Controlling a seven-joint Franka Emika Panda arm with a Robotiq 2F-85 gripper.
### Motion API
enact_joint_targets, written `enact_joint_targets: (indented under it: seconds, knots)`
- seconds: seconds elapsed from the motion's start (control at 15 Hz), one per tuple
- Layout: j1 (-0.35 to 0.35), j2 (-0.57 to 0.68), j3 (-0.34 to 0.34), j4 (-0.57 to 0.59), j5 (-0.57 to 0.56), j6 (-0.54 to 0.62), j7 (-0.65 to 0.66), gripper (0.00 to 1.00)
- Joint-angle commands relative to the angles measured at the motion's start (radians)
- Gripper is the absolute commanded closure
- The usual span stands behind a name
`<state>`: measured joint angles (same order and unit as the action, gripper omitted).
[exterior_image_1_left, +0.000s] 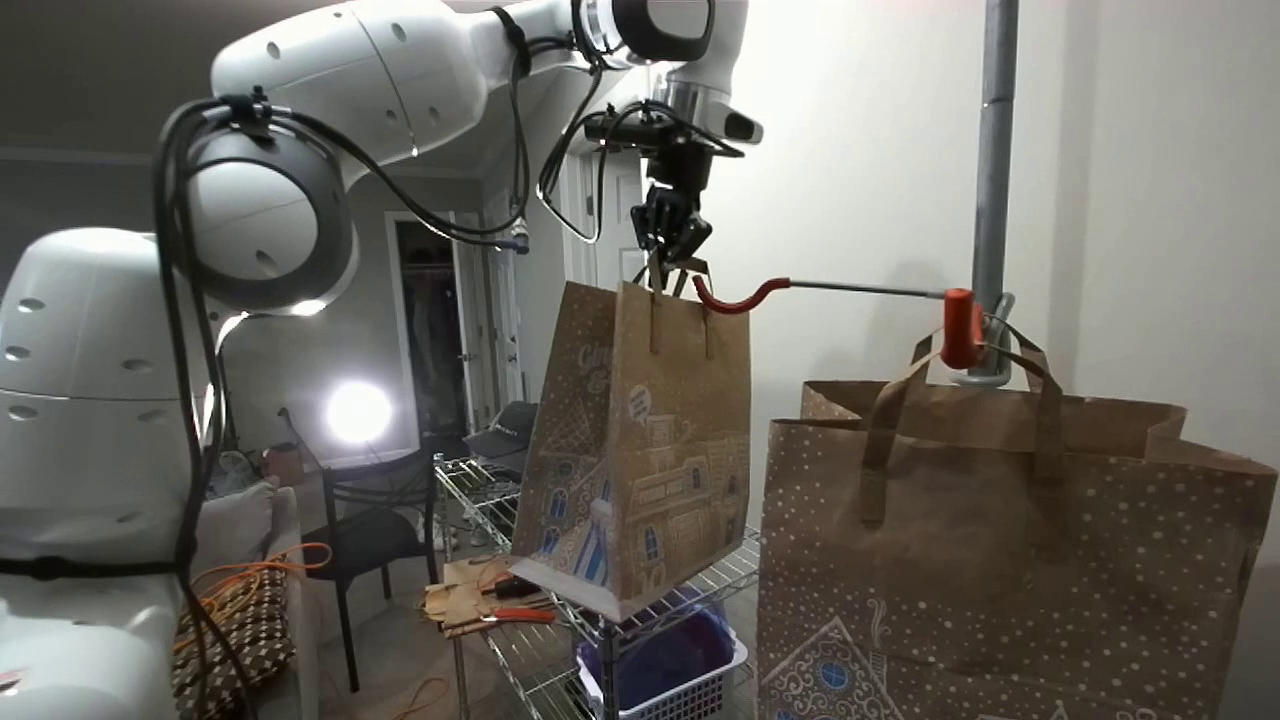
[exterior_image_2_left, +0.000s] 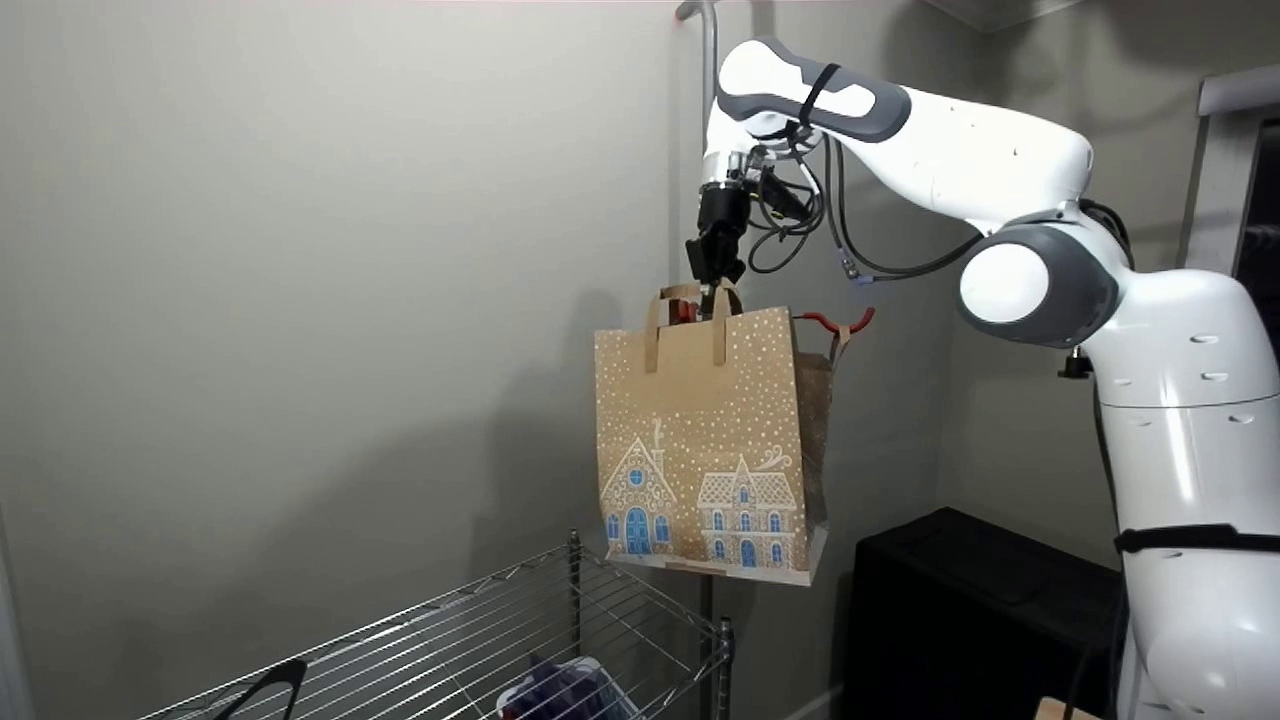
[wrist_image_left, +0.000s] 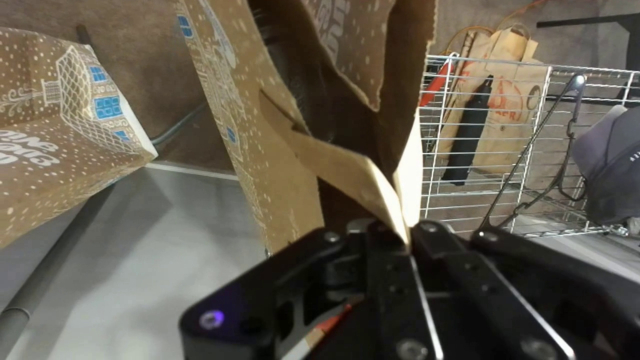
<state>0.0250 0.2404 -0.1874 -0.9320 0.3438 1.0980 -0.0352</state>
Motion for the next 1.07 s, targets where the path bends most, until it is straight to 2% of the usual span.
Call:
enact_joint_targets:
  seconds: [0.0,0.13,0.6,1.0]
  knots:
    - [0.009,0.043,-0.004,0.079,-0.048,-0.016,0.017,1.00]
    - [0.017,0.061,-0.003,0.099,-0.081,-0.010,0.005,1.00]
    - [0.006,0.122,-0.005,0.140,-0.082,-0.001,-0.025,1.00]
    - [-0.009,0.113,-0.017,0.126,-0.066,0.062,-0.018,1.00]
